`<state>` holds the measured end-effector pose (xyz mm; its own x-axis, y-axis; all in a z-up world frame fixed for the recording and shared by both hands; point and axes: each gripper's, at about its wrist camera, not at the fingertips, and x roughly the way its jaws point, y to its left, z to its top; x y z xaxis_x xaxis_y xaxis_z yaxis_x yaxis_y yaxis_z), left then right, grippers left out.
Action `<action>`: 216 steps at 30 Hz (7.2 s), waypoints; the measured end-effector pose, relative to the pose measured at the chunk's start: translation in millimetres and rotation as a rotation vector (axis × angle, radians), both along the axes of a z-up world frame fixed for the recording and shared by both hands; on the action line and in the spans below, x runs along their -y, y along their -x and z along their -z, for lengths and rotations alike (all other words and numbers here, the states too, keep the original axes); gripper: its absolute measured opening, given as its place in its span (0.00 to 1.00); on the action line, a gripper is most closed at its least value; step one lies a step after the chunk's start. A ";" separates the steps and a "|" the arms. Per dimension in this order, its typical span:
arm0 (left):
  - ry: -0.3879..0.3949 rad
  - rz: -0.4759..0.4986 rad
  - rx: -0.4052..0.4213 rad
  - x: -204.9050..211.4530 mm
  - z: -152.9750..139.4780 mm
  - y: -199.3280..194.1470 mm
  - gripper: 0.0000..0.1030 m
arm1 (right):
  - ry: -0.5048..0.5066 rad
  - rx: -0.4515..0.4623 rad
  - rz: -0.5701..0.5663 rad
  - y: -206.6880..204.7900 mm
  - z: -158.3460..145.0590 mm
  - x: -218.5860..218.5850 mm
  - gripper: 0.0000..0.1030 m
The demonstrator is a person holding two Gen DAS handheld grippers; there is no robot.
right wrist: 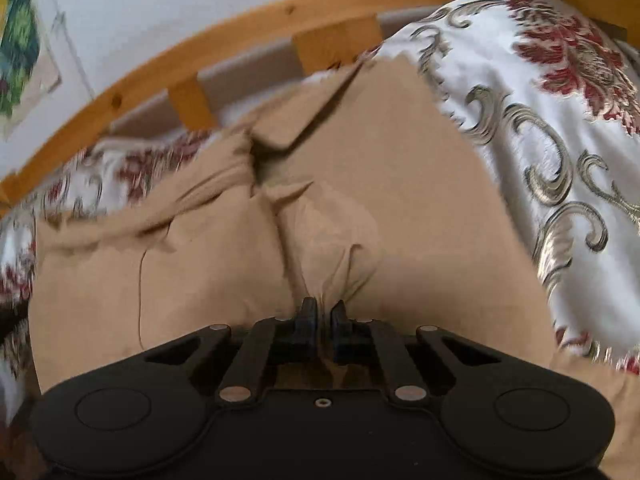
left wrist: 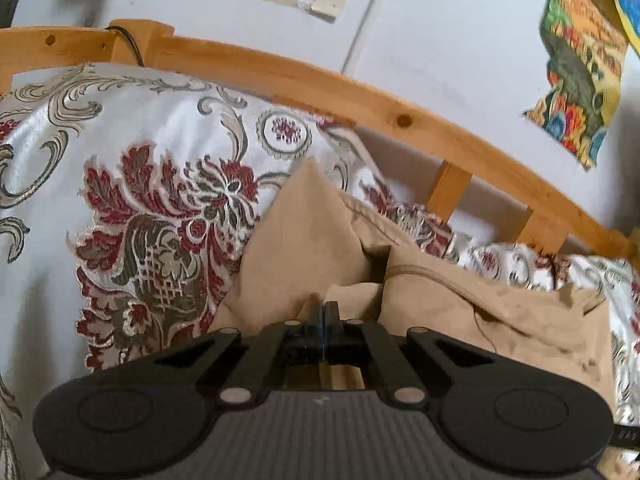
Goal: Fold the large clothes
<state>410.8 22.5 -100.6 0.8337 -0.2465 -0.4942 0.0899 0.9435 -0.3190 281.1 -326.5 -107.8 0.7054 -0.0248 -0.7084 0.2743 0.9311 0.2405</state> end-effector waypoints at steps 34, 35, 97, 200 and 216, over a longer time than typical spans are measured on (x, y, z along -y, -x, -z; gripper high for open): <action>-0.107 0.055 0.047 35.5 4.3 27.0 0.66 | 0.590 0.264 -0.317 -46.6 -14.5 -77.4 0.55; -0.110 0.061 0.017 37.1 10.1 25.4 0.66 | 0.629 0.226 -0.323 -49.4 -5.1 -79.1 0.55; -0.682 0.511 0.039 83.7 -86.0 259.9 0.99 | 0.607 -0.200 -0.777 211.2 -10.9 -126.3 0.90; -0.916 0.191 -0.142 -0.6 -135.2 332.7 0.04 | 0.583 0.229 -0.407 284.9 -181.1 -4.9 0.05; -0.768 0.218 -0.216 8.3 -49.5 90.4 0.05 | 0.614 0.010 -0.366 85.8 -59.6 14.0 0.14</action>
<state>320.4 14.2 -51.1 0.6732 0.0795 -0.7352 0.3071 0.8744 0.3758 195.3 -340.5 -48.2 0.7512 -0.1776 -0.6358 -0.0815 0.9308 -0.3562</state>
